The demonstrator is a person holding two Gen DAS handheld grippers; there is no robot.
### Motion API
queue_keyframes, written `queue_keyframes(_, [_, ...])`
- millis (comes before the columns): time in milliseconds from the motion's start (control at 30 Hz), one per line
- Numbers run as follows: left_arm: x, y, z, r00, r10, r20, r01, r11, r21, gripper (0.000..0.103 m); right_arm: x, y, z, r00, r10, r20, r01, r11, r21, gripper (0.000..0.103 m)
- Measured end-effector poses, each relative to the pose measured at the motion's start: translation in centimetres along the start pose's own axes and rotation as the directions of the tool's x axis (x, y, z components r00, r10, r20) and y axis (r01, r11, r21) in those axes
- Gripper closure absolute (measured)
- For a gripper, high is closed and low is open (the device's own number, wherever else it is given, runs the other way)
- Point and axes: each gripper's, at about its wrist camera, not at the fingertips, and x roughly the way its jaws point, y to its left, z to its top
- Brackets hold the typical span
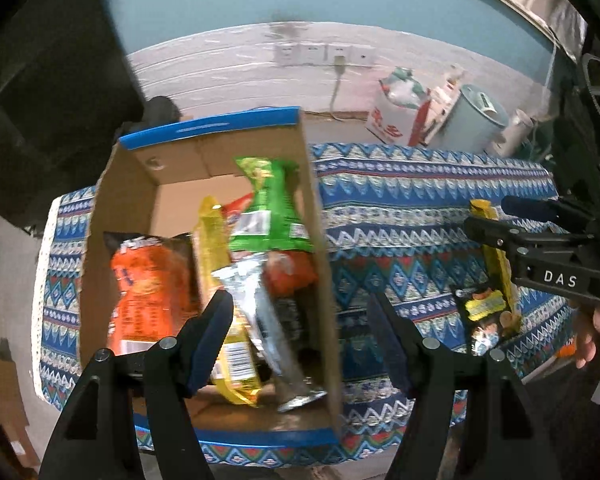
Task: Organize snacks
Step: 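Move both tools back to the last snacks on the cloth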
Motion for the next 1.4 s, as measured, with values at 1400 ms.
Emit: queue_keyframes(1400, [11.4,-13.6,0.2,0.971,-0.069,-0.230,0.107,0.982,0.157,0.032,9.1,-14.3,-8.3,0.976,-0.022,-0.218,0.064,0.980,0.187,0.048])
